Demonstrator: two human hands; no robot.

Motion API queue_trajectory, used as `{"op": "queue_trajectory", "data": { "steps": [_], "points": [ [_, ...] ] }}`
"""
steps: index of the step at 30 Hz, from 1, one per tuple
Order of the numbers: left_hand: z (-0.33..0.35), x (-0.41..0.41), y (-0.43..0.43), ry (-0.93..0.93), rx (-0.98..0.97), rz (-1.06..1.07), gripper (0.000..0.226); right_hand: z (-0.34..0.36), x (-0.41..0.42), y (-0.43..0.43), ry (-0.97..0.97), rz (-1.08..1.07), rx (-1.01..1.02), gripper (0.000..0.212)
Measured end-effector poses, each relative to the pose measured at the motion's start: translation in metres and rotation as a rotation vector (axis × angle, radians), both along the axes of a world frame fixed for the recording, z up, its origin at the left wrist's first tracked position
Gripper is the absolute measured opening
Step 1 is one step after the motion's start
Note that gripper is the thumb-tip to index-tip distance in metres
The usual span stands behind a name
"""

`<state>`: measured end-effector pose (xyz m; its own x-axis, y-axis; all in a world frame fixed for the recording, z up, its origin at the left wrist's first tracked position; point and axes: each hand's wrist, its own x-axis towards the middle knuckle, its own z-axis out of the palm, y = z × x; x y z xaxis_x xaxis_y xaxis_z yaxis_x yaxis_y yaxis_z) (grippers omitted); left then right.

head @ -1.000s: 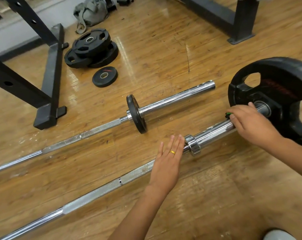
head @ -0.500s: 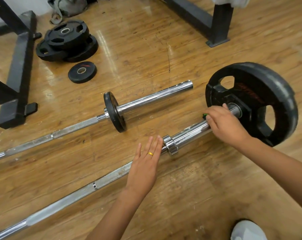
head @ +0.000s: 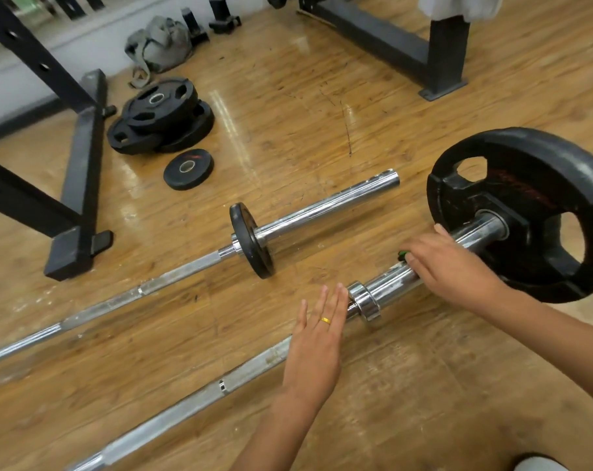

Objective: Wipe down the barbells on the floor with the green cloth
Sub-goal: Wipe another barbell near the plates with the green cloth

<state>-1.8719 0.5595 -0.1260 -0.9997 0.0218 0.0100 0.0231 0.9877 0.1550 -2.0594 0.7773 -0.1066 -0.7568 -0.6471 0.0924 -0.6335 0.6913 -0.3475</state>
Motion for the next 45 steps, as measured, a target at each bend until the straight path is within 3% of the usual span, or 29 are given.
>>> {"op": "queue_trajectory", "data": {
  "steps": [6, 14, 19, 22, 24, 29, 34, 40, 45],
  "points": [
    [-0.004, -0.001, -0.003, -0.01, 0.024, 0.0, 0.111, 0.009, -0.027, 0.025, -0.042, -0.19, -0.028, 0.032],
    [-0.003, -0.001, 0.0, -0.007, 0.028, 0.011, 0.11, 0.0, -0.027, 0.028, -0.041, -0.112, -0.009, 0.031],
    [-0.003, -0.001, -0.002, -0.025, 0.039, 0.01, 0.106, 0.003, -0.03, 0.024, -0.039, -0.182, -0.019, 0.032],
    [-0.002, -0.001, -0.005, -0.017, 0.045, 0.003, 0.104, 0.002, -0.015, 0.017, -0.052, -0.076, -0.021, 0.03],
    [-0.002, -0.002, -0.006, -0.014, 0.065, -0.01, 0.096, 0.004, -0.021, 0.021, -0.062, -0.039, 0.023, 0.028],
    [-0.005, -0.001, -0.004, 0.0, 0.088, 0.004, 0.077, 0.011, -0.032, 0.032, -0.041, -0.198, 0.048, 0.03],
    [-0.002, 0.003, 0.0, 0.004, 0.074, -0.014, 0.076, 0.005, -0.016, 0.032, -0.053, -0.06, 0.003, 0.032],
    [0.003, 0.007, 0.007, -0.005, 0.048, -0.006, 0.08, 0.011, -0.015, 0.039, -0.016, -0.236, -0.012, 0.033],
    [0.004, 0.011, 0.01, -0.016, 0.015, -0.017, 0.083, 0.002, 0.006, 0.03, -0.035, -0.067, -0.02, 0.034]
  ]
}}
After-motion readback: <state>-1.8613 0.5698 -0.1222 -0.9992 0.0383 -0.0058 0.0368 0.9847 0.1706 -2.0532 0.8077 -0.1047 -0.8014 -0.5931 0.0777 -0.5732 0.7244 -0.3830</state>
